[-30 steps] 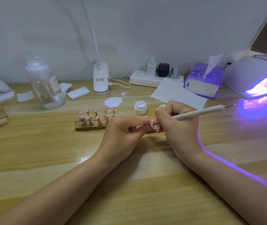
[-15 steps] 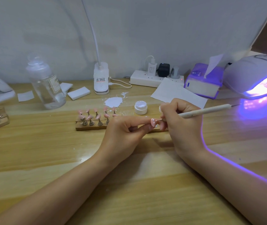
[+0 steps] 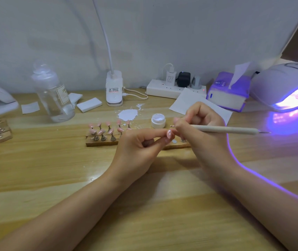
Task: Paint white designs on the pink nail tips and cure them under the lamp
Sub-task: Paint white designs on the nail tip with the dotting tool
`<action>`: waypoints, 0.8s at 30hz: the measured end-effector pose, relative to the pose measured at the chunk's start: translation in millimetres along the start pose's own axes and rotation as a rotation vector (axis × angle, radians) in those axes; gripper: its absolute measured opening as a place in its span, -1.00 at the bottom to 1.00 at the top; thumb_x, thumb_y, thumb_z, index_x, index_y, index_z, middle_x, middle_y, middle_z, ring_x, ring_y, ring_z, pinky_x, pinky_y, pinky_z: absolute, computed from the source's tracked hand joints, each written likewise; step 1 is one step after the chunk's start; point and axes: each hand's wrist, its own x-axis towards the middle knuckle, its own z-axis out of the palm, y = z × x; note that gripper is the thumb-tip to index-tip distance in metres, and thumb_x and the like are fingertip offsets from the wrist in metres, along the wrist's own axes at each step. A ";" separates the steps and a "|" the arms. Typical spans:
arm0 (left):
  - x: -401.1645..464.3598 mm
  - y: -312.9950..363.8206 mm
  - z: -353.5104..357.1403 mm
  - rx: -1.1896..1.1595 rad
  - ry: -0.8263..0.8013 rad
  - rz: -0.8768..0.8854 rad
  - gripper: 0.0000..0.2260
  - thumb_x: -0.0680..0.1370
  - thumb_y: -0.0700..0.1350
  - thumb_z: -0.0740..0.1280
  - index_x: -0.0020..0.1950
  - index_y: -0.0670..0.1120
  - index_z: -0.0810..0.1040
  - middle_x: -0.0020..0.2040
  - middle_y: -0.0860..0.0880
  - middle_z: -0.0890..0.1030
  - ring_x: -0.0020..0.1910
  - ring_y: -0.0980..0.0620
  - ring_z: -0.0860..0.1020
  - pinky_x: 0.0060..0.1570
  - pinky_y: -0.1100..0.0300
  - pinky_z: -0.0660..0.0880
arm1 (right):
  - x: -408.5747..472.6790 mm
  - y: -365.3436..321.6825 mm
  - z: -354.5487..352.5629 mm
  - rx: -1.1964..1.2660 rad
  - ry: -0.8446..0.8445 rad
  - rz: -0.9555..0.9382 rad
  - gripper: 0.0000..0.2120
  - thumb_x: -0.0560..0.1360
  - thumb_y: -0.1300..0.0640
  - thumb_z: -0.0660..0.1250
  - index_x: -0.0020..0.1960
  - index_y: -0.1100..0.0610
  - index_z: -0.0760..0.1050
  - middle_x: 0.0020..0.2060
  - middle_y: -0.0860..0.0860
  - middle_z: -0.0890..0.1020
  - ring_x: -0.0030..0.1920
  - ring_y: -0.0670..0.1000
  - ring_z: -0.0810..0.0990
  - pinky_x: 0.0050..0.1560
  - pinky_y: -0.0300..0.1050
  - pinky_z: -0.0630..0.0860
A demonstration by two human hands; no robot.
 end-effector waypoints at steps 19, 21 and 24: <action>0.3 0.1 0.3 0.016 -0.005 0.015 -0.88 0.41 0.00 0.35 -0.15 0.18 0.67 -0.48 0.00 0.12 -0.46 0.09 0.10 -0.45 0.21 0.06 | 2.6 4.9 1.6 -0.098 0.082 0.072 -0.72 0.19 0.27 0.33 -0.54 0.03 0.29 -0.51 0.11 0.29 -0.42 0.10 0.20 -0.41 0.05 0.13; 0.4 0.1 0.1 0.022 -0.004 0.018 -0.87 0.41 -0.01 0.35 -0.12 0.16 0.67 -0.48 -0.03 0.12 -0.45 0.05 0.10 -0.41 0.15 0.07 | 2.4 5.4 1.7 -0.098 0.078 0.075 -0.71 0.19 0.28 0.34 -0.54 0.02 0.28 -0.54 0.09 0.29 -0.44 0.07 0.20 -0.44 -0.02 0.13; 0.4 -0.3 0.1 0.020 0.003 0.017 -0.86 0.40 -0.01 0.35 -0.10 0.15 0.67 -0.47 -0.04 0.13 -0.45 0.08 0.11 -0.42 0.18 0.06 | 2.4 6.0 1.3 -0.109 0.075 0.070 -0.70 0.19 0.28 0.34 -0.54 0.02 0.28 -0.57 0.06 0.30 -0.47 0.02 0.22 -0.46 -0.13 0.16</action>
